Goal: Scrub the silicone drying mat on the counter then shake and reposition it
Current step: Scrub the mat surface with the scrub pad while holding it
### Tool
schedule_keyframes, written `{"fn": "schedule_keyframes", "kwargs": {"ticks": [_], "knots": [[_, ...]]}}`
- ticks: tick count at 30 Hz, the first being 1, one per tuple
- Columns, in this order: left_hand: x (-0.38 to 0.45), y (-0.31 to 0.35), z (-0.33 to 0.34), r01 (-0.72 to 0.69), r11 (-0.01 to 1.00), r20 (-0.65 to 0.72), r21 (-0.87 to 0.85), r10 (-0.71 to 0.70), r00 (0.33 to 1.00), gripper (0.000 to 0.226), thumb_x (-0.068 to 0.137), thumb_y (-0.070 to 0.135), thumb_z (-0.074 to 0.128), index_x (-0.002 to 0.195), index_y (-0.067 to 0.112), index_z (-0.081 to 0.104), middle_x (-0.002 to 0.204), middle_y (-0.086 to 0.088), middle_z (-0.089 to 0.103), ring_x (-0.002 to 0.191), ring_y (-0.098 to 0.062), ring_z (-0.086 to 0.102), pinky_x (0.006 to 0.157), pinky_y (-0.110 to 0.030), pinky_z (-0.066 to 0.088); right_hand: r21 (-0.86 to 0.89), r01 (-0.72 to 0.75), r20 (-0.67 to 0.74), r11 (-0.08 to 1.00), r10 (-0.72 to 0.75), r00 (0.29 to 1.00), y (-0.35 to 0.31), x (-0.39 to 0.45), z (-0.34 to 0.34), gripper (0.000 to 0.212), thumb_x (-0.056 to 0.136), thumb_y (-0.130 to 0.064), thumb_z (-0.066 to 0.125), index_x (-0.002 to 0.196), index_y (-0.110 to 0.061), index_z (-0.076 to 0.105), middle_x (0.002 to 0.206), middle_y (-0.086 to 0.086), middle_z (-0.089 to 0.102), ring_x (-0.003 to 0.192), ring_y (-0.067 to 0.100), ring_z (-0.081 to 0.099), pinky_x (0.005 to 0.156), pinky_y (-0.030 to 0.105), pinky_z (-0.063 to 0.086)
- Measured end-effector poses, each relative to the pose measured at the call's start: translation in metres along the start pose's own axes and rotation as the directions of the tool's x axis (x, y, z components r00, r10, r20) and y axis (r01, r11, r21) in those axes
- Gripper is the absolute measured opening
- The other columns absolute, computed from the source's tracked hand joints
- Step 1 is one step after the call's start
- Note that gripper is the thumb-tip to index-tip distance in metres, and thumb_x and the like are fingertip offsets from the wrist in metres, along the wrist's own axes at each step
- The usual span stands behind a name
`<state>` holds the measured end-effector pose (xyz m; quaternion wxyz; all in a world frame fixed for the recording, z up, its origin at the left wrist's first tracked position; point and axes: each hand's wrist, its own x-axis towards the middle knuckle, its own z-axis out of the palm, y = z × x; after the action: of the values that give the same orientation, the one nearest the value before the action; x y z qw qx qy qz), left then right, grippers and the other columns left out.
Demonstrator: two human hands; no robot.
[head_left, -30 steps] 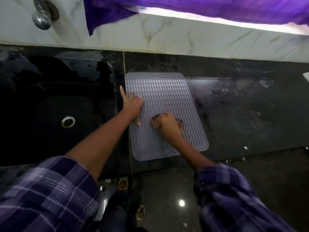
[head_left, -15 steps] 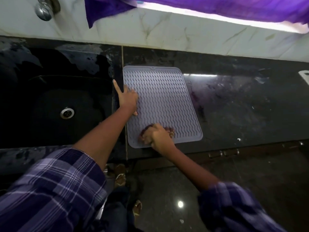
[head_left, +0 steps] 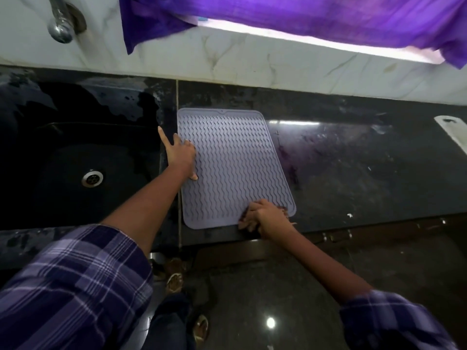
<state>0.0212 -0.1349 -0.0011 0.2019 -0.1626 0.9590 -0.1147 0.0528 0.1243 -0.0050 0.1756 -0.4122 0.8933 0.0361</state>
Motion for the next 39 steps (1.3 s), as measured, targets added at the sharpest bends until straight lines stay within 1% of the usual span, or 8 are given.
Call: {"fn": "schedule_keyframes", "kwargs": {"ticks": [7,12,17,22,26,31,36,39], "knots": [[0.003,0.005,-0.002,-0.038,0.996,0.011,0.080,0.038,0.999,0.115,0.070,0.066,0.069,0.153,0.014,0.010,0.159,-0.010,0.016,0.149,-0.036,0.003,0.107,-0.075,-0.004,0.172,-0.070,-0.095,0.983,0.087,0.992,-0.015,0.035,-0.020,0.022,0.091,-0.014,0.054,0.108,-0.010,0.067,0.123,0.007,0.058,0.119,0.021,0.047,0.104,0.031,0.036],[0.042,-0.009,-0.026,-0.094,0.966,0.195,-0.239,0.143,0.970,0.124,0.063,0.071,0.070,0.155,0.021,0.003,0.163,-0.004,0.001,0.149,-0.034,-0.012,0.099,-0.078,-0.015,0.268,-0.145,0.187,0.952,0.097,0.978,0.010,0.034,-0.041,0.024,0.084,0.000,0.055,0.104,-0.007,0.069,0.117,0.010,0.067,0.108,0.020,0.062,0.096,0.028,0.049],[0.096,-0.014,-0.044,-0.098,0.971,0.141,-0.217,0.131,0.981,0.103,0.072,0.069,0.065,0.153,0.024,0.019,0.162,0.002,0.012,0.149,-0.035,-0.005,0.100,-0.080,-0.008,0.572,-0.187,-0.063,0.799,0.270,0.961,0.036,0.138,-0.099,0.023,0.081,0.008,0.058,0.095,-0.004,0.073,0.102,0.007,0.076,0.092,0.014,0.071,0.091,0.033,0.056],[0.150,-0.011,-0.059,-0.122,0.983,0.054,-0.139,0.130,0.990,0.105,0.072,0.066,0.067,0.153,0.022,0.018,0.161,0.002,0.015,0.149,-0.036,0.001,0.099,-0.082,-0.004,0.376,-0.219,-0.269,0.900,0.333,0.904,0.075,0.279,-0.131,0.022,0.085,-0.003,0.060,0.104,-0.009,0.069,0.107,0.011,0.071,0.101,0.025,0.066,0.091,0.041,0.054],[0.171,-0.013,-0.056,-0.138,0.984,0.033,-0.115,0.143,0.989,0.100,0.055,0.074,0.072,0.139,0.026,0.047,0.146,0.002,0.045,0.143,-0.034,0.025,0.098,-0.081,-0.006,0.036,-0.224,-0.329,0.974,0.223,0.918,0.078,0.336,-0.120,0.029,0.092,-0.011,0.044,0.113,-0.012,0.065,0.118,0.012,0.061,0.110,0.034,0.051,0.089,0.041,0.045],[0.166,-0.010,-0.067,-0.098,0.992,0.021,-0.076,0.100,0.995,0.090,0.053,0.071,0.075,0.124,0.019,0.057,0.124,0.000,0.061,0.136,-0.032,0.035,0.105,-0.077,-0.005,0.040,-0.185,-0.355,0.982,0.187,0.916,0.070,0.278,-0.078,0.023,0.088,-0.012,0.056,0.108,-0.010,0.066,0.116,0.009,0.063,0.108,0.029,0.053,0.089,0.039,0.047],[0.156,-0.014,-0.071,-0.112,0.987,0.037,-0.112,0.117,0.992,0.089,0.061,0.071,0.071,0.133,0.021,0.052,0.138,0.000,0.052,0.141,-0.034,0.028,0.104,-0.078,-0.005,0.157,-0.165,0.008,0.974,0.165,0.986,0.083,0.274,-0.124,0.017,0.084,-0.012,0.062,0.094,-0.016,0.075,0.100,0.008,0.074,0.094,0.024,0.067,0.088,0.037,0.055],[0.158,-0.016,-0.068,-0.108,0.984,0.043,-0.141,0.115,0.992,0.092,0.060,0.074,0.069,0.137,0.027,0.049,0.145,0.003,0.046,0.145,-0.034,0.021,0.103,-0.078,-0.007,0.198,-0.162,-0.151,0.967,0.193,0.970,0.077,0.322,-0.147,0.021,0.086,-0.013,0.057,0.096,-0.014,0.074,0.103,0.010,0.073,0.099,0.028,0.065,0.092,0.040,0.053]]}}
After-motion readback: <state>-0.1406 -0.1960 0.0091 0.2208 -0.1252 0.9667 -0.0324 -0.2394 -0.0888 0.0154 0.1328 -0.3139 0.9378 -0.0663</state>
